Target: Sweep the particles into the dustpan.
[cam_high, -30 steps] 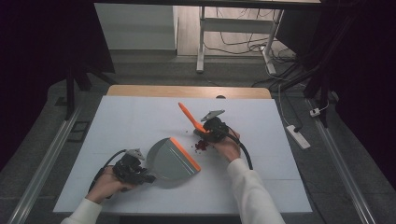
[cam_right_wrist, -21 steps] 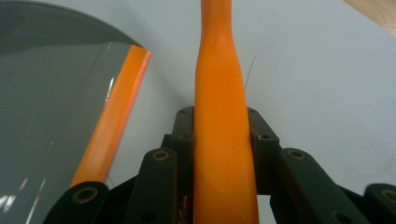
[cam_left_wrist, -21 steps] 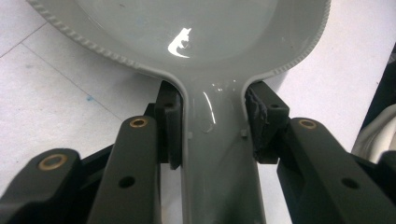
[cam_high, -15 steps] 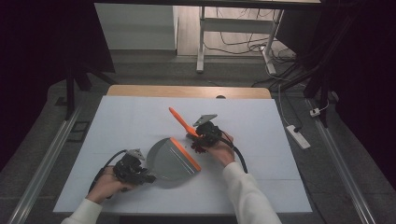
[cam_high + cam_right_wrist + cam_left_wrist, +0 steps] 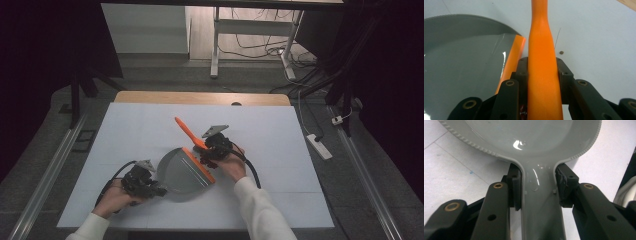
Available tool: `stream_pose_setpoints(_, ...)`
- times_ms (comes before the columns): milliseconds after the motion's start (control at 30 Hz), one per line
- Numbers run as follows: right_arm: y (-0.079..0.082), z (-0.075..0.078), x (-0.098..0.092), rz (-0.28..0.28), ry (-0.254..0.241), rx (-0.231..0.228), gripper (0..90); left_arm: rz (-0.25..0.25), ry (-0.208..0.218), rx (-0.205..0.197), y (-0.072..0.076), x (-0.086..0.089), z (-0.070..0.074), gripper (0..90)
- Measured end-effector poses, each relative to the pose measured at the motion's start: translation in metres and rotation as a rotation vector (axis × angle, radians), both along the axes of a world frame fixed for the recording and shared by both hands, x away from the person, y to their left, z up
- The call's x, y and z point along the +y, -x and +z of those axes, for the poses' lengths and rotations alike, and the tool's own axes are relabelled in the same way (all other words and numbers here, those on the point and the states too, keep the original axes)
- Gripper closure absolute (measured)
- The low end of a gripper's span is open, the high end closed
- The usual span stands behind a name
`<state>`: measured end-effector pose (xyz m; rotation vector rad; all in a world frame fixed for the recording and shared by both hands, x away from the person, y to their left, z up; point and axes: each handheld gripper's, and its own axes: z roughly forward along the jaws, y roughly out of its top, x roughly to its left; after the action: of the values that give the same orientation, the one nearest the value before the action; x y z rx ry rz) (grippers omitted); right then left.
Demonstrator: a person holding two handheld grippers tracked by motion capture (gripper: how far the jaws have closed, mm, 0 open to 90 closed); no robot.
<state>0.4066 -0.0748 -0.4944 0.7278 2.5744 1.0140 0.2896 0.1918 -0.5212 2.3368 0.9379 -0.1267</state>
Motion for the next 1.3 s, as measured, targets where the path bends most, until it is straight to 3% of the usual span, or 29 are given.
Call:
stream_pose_setpoints(367, 0.01, -0.002, 0.011, 0.04, -0.01, -0.014, 69.8, 0.001, 0.001, -0.003, 0.0, 0.0, -0.001, 62.1)
stream_pose_setpoints(600, 0.015, -0.004, 0.014, 0.034, -0.029, -0.023, 69.8, 0.001, 0.001, -0.004, 0.0, 0.0, -0.001, 62.1)
stream_pose_setpoints(800, 0.023, -0.002, 0.018, 0.061, -0.098, 0.001, 69.9, 0.001, 0.0, -0.004, 0.0, 0.0, -0.001, 62.1)
stream_pose_setpoints(933, 0.027, 0.0, 0.022, 0.088, -0.116, 0.012, 70.0, 0.0, 0.0, -0.005, 0.0, 0.0, -0.001, 62.1)
stream_pose_setpoints(967, 0.028, 0.001, 0.023, 0.1, -0.147, 0.031, 70.1, 0.001, 0.0, -0.005, 0.0, 0.0, -0.001, 62.1)
stream_pose_setpoints(1067, 0.031, 0.004, 0.024, 0.116, -0.165, 0.025, 70.1, 0.002, 0.002, -0.005, 0.001, 0.0, -0.001, 62.1)
stream_pose_setpoints(1300, 0.024, 0.018, 0.004, 0.059, -0.213, -0.018, 70.1, 0.002, 0.003, -0.004, 0.001, 0.0, -0.001, 62.1)
